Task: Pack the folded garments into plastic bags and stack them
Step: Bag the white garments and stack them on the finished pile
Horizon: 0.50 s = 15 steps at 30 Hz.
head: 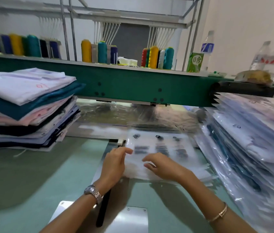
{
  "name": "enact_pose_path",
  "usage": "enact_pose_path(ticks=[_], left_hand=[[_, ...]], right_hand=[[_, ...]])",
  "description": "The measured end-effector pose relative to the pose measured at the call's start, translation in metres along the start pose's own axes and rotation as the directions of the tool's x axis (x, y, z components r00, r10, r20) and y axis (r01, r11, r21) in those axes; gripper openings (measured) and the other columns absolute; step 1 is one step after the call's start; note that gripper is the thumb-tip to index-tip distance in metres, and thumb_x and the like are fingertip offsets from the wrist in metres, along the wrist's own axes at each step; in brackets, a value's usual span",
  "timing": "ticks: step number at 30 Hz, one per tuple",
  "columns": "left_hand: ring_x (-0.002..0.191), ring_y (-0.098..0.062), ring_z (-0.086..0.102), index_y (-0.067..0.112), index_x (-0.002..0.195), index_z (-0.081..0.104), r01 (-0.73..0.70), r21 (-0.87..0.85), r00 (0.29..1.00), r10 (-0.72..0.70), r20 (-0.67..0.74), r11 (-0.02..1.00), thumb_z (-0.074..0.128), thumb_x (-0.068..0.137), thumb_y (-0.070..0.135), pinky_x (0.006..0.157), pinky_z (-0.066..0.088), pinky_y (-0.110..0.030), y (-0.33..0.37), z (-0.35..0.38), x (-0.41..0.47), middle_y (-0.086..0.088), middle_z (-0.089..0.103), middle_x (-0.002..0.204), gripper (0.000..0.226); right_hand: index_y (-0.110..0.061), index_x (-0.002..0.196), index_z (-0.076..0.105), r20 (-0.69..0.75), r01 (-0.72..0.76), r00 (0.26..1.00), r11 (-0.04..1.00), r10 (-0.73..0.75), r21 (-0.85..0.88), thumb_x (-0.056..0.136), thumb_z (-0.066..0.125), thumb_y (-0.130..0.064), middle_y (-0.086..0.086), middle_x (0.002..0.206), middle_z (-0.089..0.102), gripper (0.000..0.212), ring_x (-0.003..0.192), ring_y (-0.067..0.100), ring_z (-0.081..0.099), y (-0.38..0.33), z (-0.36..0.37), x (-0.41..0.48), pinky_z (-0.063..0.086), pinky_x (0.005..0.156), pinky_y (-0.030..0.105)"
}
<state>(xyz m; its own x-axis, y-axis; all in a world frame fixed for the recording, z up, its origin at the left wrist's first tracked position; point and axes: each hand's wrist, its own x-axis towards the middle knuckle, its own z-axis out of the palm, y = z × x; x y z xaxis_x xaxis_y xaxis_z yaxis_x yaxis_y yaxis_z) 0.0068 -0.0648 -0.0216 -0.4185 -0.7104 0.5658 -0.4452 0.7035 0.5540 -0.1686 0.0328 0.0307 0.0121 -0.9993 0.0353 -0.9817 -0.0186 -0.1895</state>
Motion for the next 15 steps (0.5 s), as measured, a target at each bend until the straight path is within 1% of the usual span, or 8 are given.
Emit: enact_pose_path(ticks=[2,4,6,7,11,15], left_hand=[[0.101,-0.017,0.059,0.023,0.111,0.069,-0.023,0.077,0.999,0.020,0.045,0.997,0.049,0.088,-0.011,0.086,0.047,-0.034,-0.009,-0.001,-0.004,0.005,0.069,0.107,0.045],[0.105,-0.015,0.058,0.024,0.112,0.067,-0.049,0.119,0.996,0.040,0.076,0.992,0.049,0.085,-0.009,0.087,0.040,-0.026,-0.016,0.002,-0.012,0.007,0.067,0.111,0.047],[0.101,-0.012,0.058,0.026,0.108,0.067,-0.051,0.094,0.997,0.046,0.062,0.994,0.050,0.087,-0.004,0.085,0.034,-0.023,-0.021,0.002,-0.017,0.010,0.067,0.107,0.041],[0.099,-0.010,0.059,0.027,0.105,0.068,-0.046,0.076,0.998,0.042,0.045,0.996,0.051,0.088,-0.001,0.085,0.034,-0.023,-0.022,0.001,-0.017,0.012,0.067,0.105,0.037],[0.099,-0.003,0.060,0.029,0.096,0.070,-0.061,0.034,0.998,0.061,-0.009,0.998,0.052,0.087,0.009,0.090,0.037,-0.026,-0.023,-0.003,-0.015,0.016,0.069,0.100,0.029],[0.103,-0.001,0.058,0.031,0.095,0.068,-0.156,0.082,0.987,0.158,-0.016,0.984,0.048,0.086,0.025,0.093,0.038,-0.031,-0.022,-0.002,-0.019,0.020,0.066,0.098,0.023]], right_hand=[[-0.016,0.131,0.055,-0.041,0.000,0.999,1.000,0.001,0.022,0.100,0.047,-0.035,0.003,0.134,0.058,0.038,0.121,0.020,0.054,0.005,0.015,0.005,0.043,0.099,0.036],[-0.019,0.135,0.051,-0.084,0.008,0.996,0.998,-0.003,0.061,0.099,0.048,-0.040,0.001,0.135,0.057,0.042,0.121,0.020,0.053,0.007,0.029,0.006,0.043,0.098,0.035],[-0.024,0.138,0.049,-0.135,0.026,0.991,0.994,-0.012,0.102,0.098,0.047,-0.044,-0.005,0.140,0.054,0.045,0.124,0.015,0.051,0.008,0.040,0.005,0.042,0.100,0.031],[-0.026,0.138,0.050,-0.175,0.043,0.984,0.993,-0.022,0.113,0.098,0.048,-0.045,-0.007,0.139,0.054,0.044,0.124,0.013,0.052,0.008,0.045,0.005,0.042,0.100,0.029],[-0.026,0.121,0.065,-0.312,0.139,0.946,0.977,-0.084,0.159,0.096,0.053,-0.042,-0.011,0.125,0.065,0.033,0.111,0.010,0.061,0.008,0.053,0.005,0.048,0.092,0.027],[-0.024,0.107,0.070,-0.426,0.200,0.892,0.977,-0.149,0.076,0.095,0.051,-0.042,-0.010,0.108,0.072,0.029,0.096,0.013,0.067,0.006,0.055,0.003,0.053,0.078,0.029]])
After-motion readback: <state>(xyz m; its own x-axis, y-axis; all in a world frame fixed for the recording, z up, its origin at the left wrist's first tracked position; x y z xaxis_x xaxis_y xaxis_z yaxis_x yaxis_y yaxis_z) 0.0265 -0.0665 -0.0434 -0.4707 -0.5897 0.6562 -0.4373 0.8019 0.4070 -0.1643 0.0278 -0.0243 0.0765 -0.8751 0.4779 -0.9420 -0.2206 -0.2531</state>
